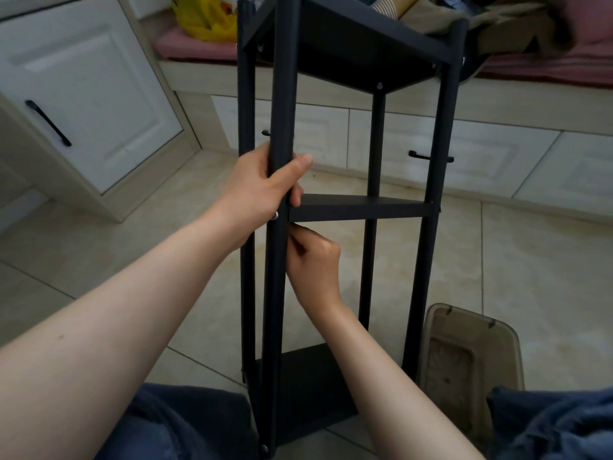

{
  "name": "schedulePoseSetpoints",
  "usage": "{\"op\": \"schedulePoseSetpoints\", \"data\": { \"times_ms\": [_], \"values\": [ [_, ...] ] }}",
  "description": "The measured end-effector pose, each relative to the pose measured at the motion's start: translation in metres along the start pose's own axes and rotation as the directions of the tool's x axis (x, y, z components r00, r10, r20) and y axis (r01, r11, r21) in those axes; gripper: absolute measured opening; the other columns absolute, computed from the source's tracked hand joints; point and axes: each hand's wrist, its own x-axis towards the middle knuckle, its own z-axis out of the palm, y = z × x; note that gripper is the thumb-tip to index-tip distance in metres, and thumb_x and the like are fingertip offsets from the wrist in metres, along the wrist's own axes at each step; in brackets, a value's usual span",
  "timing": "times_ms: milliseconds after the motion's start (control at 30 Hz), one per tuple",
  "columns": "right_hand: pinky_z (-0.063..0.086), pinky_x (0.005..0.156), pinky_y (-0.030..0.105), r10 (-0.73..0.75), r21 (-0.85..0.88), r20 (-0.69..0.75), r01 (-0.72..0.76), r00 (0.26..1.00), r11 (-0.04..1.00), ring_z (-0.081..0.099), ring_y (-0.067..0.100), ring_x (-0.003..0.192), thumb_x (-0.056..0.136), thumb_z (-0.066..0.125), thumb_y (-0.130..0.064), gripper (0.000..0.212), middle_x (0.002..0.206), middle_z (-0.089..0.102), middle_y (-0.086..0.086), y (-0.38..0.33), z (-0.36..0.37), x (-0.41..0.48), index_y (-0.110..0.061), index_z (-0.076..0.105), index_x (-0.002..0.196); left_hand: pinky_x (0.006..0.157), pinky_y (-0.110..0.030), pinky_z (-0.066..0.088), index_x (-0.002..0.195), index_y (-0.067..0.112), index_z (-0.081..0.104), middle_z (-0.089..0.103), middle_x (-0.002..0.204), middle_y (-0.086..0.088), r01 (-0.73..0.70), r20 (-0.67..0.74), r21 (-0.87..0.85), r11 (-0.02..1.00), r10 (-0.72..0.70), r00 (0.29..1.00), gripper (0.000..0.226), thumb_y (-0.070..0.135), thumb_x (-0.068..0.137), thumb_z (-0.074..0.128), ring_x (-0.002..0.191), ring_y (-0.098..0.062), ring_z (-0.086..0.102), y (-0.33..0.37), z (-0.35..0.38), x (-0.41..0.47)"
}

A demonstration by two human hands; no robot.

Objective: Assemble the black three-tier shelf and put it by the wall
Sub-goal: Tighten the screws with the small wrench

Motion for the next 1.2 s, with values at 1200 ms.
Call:
{"op": "schedulePoseSetpoints", "data": {
  "times_ms": [1200],
  "values": [
    [0.038, 0.090, 0.032, 0.458, -0.733, 0.124, -0.230, 0.880, 0.640, 0.048, 0.021, 0.107, 0.096, 0.062, -0.027, 0.017, 0.114, 0.055, 0.007, -0.028, -0.224, 0.091, -0.015, 0.074, 0.099, 0.079, -0.022, 0.047, 0.093, 0.019, 0.063, 0.073, 0.074, 0.003, 0.058, 0.237, 0.077, 0.995, -0.075, 0.969, 0.011, 0.028, 0.093, 0.070, 0.077, -0.006, 0.071, 0.022, -0.024, -0.038]
  ]
}}
